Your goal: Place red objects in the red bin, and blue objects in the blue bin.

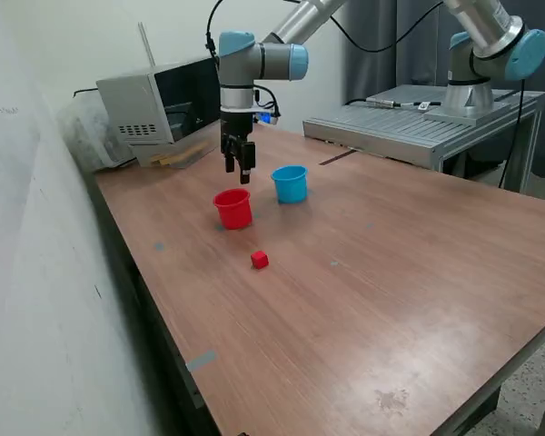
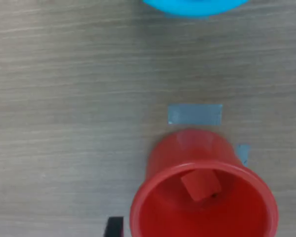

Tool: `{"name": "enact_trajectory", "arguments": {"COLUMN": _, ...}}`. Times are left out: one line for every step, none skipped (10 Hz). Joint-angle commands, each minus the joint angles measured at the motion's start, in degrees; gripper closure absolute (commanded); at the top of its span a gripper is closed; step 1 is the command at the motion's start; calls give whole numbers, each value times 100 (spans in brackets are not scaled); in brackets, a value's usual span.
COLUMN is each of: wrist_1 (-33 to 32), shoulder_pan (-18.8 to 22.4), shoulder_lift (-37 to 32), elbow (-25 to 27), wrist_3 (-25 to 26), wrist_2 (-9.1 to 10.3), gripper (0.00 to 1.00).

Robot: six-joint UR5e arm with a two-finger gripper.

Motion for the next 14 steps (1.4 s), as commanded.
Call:
{"name": "enact_trajectory", "arguments": {"wrist_1": 63, "shoulder_pan": 39, "shoulder_lift": -348, "elbow": 180, "wrist_3": -160, "wrist_2": -18, "gripper": 0}}
{"name": "enact_trajectory", "arguments": {"wrist_1": 73, "shoulder_pan": 135, "shoulder_lift": -742, "elbow": 390, "wrist_3": -256, "wrist_2": -18, "gripper": 0}}
{"name": "enact_trajectory", "arguments": {"wrist_1": 168, "shoulder_pan": 293, "shoulder_lift": -1181, "elbow": 636, "wrist_3": -257, "wrist_2": -18, "gripper": 0}}
{"name": "enact_trajectory", "arguments": {"wrist_1": 430, "shoulder_pan": 407, "shoulder_lift": -1786, "elbow": 882, "wrist_3": -257, "wrist_2": -18, "gripper": 0}}
{"name": "enact_trajectory", "arguments": {"wrist_1": 720, "shoulder_pan": 591, "shoulder_lift": -2175, "elbow": 945, "wrist_3": -257, "wrist_2": -18, "gripper": 0}}
{"name": "enact_trajectory", "arguments": {"wrist_1": 1088, "shoulder_pan": 776, "shoulder_lift": -2466, "elbow": 937, "wrist_3": -249, "wrist_2": -18, "gripper": 0}}
{"name": "enact_trajectory", "arguments": {"wrist_1": 1310, "shoulder_pan": 1004, "shoulder_lift": -2704, "elbow": 937, "wrist_3": -205, "wrist_2": -18, "gripper": 0}}
{"name": "enact_trajectory", "arguments": {"wrist_1": 1381, "shoulder_pan": 1232, "shoulder_lift": -2767, "elbow": 902, "wrist_3": -161, "wrist_2": -27, "gripper": 0}}
{"name": "enact_trajectory", "arguments": {"wrist_1": 1417, "shoulder_pan": 1330, "shoulder_lift": -2724, "elbow": 711, "wrist_3": 5, "wrist_2": -27, "gripper": 0}}
{"name": "enact_trajectory", "arguments": {"wrist_1": 1487, "shoulder_pan": 1357, "shoulder_lift": -2628, "elbow": 474, "wrist_3": 250, "wrist_2": -27, "gripper": 0}}
{"name": "enact_trajectory", "arguments": {"wrist_1": 1496, "shoulder_pan": 1601, "shoulder_lift": -2401, "elbow": 219, "wrist_3": 348, "wrist_2": -36, "gripper": 0}}
{"name": "enact_trajectory", "arguments": {"wrist_1": 1496, "shoulder_pan": 1752, "shoulder_lift": -2016, "elbow": -158, "wrist_3": 462, "wrist_2": -175, "gripper": 0}}
{"name": "enact_trajectory", "arguments": {"wrist_1": 1496, "shoulder_pan": 1797, "shoulder_lift": -1673, "elbow": -501, "wrist_3": 655, "wrist_2": -246, "gripper": 0}}
{"name": "enact_trajectory", "arguments": {"wrist_1": 1488, "shoulder_pan": 1797, "shoulder_lift": -1365, "elbow": -730, "wrist_3": 770, "wrist_2": -247, "gripper": 0}}
